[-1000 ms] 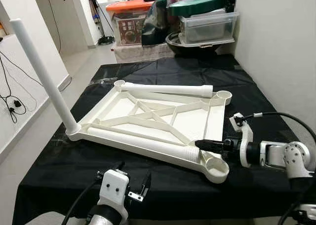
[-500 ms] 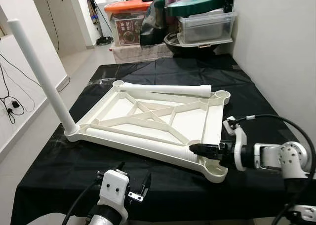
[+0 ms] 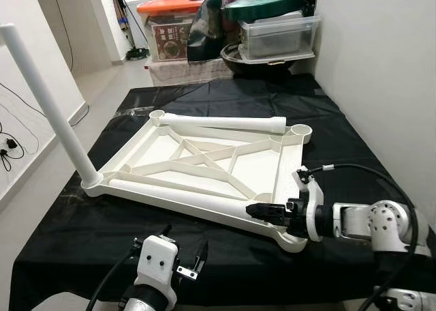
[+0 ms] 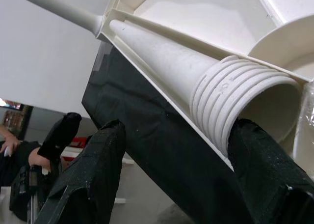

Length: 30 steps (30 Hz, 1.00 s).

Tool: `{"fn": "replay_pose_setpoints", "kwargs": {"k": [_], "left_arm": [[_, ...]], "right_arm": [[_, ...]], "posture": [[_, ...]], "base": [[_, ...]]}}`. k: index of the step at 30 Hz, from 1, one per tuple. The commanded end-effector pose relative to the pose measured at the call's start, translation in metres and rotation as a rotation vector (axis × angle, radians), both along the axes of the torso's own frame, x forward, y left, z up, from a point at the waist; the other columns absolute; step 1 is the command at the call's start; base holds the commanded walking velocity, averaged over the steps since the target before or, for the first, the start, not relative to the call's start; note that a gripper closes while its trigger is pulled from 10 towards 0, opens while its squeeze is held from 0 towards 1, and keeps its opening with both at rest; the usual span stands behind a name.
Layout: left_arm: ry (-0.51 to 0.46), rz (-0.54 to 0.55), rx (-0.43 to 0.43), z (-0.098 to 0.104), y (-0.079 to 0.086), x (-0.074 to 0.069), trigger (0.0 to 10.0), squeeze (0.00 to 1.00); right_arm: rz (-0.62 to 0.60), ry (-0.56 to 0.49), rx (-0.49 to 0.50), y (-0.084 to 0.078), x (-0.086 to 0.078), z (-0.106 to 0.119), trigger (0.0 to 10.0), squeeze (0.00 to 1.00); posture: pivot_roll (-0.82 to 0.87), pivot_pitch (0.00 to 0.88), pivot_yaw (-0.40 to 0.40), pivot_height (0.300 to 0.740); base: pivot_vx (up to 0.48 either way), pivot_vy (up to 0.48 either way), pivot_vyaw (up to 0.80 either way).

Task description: Building children table

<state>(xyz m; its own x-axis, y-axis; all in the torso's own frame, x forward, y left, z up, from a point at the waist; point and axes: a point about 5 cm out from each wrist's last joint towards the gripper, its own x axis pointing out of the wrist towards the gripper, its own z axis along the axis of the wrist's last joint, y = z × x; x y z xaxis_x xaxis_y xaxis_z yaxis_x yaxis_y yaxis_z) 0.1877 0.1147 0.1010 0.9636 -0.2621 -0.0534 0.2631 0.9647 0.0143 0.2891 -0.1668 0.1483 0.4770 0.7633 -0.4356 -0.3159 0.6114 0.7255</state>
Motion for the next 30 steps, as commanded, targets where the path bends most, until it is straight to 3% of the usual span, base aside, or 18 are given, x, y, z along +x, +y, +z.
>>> {"fn": "replay_pose_setpoints", "kwargs": {"k": [1,12,17,22,23,25,26,30], "left_arm": [[0.017,0.009,-0.002,-0.002,0.001,-0.001,10.0,0.0],[0.017,0.01,-0.001,-0.002,0.0,-0.002,10.0,0.0],[0.019,0.006,0.002,-0.003,0.0,-0.002,10.0,0.0],[0.018,0.007,0.004,-0.003,0.0,-0.002,10.0,0.0],[0.018,0.008,0.005,-0.003,0.0,-0.001,10.0,0.0],[0.018,0.008,0.005,-0.003,0.0,-0.001,10.0,0.0],[0.018,0.009,0.005,-0.002,0.001,-0.001,10.0,0.0],[0.017,0.011,0.006,-0.003,0.001,-0.001,10.0,0.0]], "right_arm": [[0.03,-0.022,0.01,0.01,0.002,0.005,10.0,0.0],[0.011,-0.049,0.081,0.02,0.008,0.009,10.0,0.0],[0.026,-0.085,0.19,0.023,0.008,0.019,10.0,0.0],[0.029,-0.079,0.184,0.024,0.007,0.017,10.0,0.0],[0.027,-0.08,0.175,0.025,0.008,0.016,3.4,0.0],[0.027,-0.08,0.175,0.025,0.008,0.016,3.4,0.0],[0.027,-0.083,0.166,0.025,0.008,0.015,0.0,0.0],[0.016,-0.086,0.162,0.025,0.01,0.014,0.0,0.0]], "posture": [[-0.05,0.002,0.016,0.74],[-0.04,0.0,0.014,0.74],[-0.04,0.0,0.014,0.74],[-0.04,0.0,0.014,0.74],[-0.04,0.0,0.012,0.74],[-0.04,0.0,0.012,0.74],[-0.04,0.0,0.012,0.74],[-0.04,0.002,0.011,0.74]], "base": [[0.0,0.0,0.0],[0.0,0.0,0.0],[0.0,0.0,0.0],[0.0,0.0,0.0],[0.0,0.0,0.0],[0.0,0.0,0.0],[0.0,0.0,0.0],[0.0,0.0,0.0]]}}
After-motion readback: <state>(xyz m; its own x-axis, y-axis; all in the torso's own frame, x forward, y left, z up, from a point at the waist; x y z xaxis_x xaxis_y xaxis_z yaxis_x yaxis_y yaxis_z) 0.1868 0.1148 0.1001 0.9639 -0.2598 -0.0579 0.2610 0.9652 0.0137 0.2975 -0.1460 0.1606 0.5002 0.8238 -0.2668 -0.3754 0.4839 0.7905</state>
